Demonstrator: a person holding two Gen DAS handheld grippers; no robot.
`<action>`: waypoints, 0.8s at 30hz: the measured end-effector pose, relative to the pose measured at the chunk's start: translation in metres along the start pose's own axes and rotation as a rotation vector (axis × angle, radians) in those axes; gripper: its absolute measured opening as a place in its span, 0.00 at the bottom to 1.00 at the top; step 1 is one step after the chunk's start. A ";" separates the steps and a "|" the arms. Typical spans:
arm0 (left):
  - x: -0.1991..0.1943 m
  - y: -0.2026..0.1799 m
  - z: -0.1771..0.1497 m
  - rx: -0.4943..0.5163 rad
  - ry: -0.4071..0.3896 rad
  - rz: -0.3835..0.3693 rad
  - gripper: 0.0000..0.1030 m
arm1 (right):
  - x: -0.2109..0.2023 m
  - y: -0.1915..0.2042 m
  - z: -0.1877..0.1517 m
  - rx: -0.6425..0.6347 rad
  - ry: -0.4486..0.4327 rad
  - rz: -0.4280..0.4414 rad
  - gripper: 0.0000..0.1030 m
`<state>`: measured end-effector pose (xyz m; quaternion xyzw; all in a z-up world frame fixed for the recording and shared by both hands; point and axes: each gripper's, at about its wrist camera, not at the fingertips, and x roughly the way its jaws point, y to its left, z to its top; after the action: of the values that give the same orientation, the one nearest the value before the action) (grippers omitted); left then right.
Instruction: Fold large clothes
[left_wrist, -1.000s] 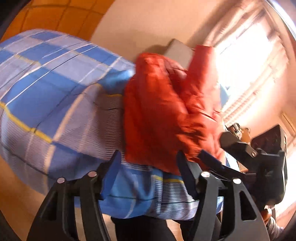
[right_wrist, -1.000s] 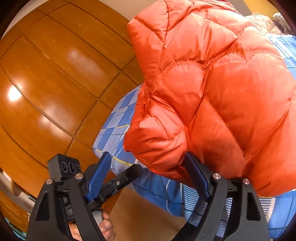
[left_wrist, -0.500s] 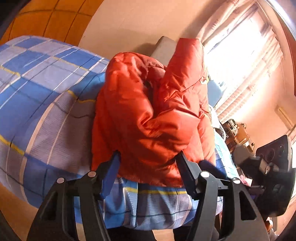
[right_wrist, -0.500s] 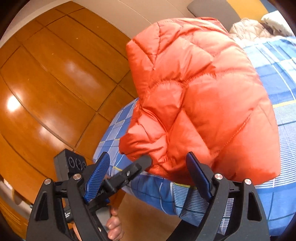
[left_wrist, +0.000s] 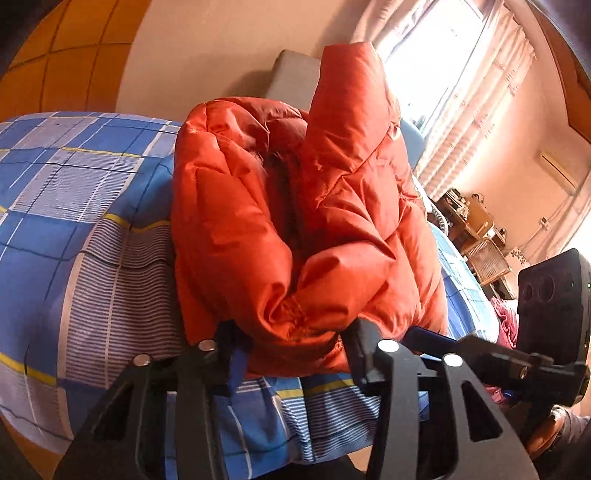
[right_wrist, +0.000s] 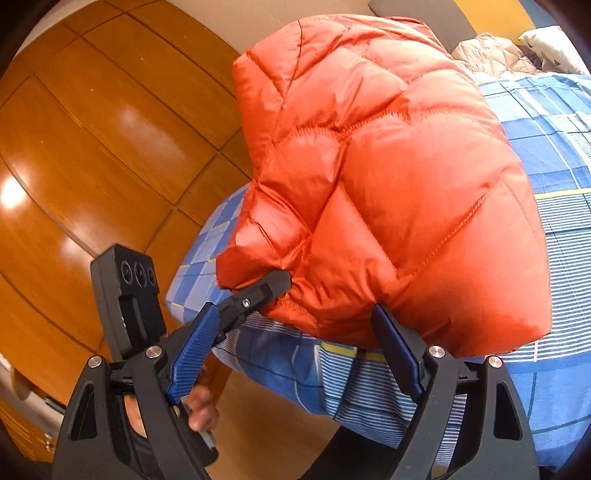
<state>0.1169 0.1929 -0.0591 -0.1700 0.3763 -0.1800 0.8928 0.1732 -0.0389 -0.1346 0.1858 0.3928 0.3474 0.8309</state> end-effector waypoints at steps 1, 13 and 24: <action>0.002 0.002 0.001 0.010 0.004 -0.012 0.29 | 0.001 0.001 -0.002 -0.004 0.004 -0.007 0.81; 0.020 0.026 -0.012 0.022 0.022 -0.047 0.19 | 0.028 0.029 -0.010 -0.124 0.071 -0.135 0.81; 0.029 0.039 -0.010 0.041 0.055 -0.090 0.18 | 0.027 0.045 -0.006 -0.154 0.068 -0.175 0.81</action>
<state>0.1362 0.2119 -0.1007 -0.1633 0.3888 -0.2321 0.8765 0.1609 0.0118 -0.1259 0.0748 0.4075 0.3089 0.8561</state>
